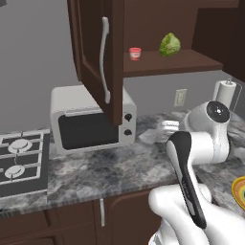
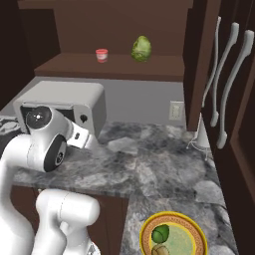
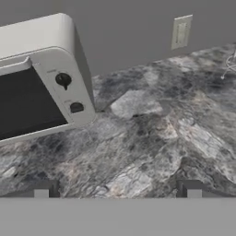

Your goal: Pick the avocado and bread from the counter and place them on the plate. Then pick the jam from the cabinet and place it next to the plate. Lastly close the cabinet door.

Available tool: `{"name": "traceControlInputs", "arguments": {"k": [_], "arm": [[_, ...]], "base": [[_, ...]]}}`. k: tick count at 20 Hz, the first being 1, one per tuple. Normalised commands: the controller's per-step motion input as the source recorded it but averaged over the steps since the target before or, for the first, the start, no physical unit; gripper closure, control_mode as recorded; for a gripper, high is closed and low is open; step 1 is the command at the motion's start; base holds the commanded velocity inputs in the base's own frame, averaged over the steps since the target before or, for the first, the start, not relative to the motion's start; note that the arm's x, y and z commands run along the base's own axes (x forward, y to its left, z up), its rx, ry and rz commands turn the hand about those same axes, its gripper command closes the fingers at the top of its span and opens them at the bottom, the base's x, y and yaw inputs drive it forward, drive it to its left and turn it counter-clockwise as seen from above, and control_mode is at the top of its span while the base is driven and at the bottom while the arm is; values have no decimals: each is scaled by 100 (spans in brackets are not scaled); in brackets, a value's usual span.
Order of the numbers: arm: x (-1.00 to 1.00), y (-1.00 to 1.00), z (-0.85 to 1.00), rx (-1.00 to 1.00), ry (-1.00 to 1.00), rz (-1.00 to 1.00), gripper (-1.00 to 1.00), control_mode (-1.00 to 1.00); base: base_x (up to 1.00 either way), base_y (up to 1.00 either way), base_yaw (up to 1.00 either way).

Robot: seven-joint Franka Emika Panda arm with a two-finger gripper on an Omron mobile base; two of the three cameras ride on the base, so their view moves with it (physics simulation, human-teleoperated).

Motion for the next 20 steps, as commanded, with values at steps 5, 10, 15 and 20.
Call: {"name": "traceControlInputs", "arguments": {"k": [5, 10, 15, 20], "arm": [[0, 0, 66, -3, -20, 0, -100, -100], [0, 0, 65, -6, -23, 1, -100, -100], [1, 0, 63, -3, -13, 1, -100, -100], [7, 0, 66, 0, 0, 2, -100, -100]], "base": [[0, 0, 0], [0, 0, 0], [0, 0, 0], [0, 0, 0]]}}
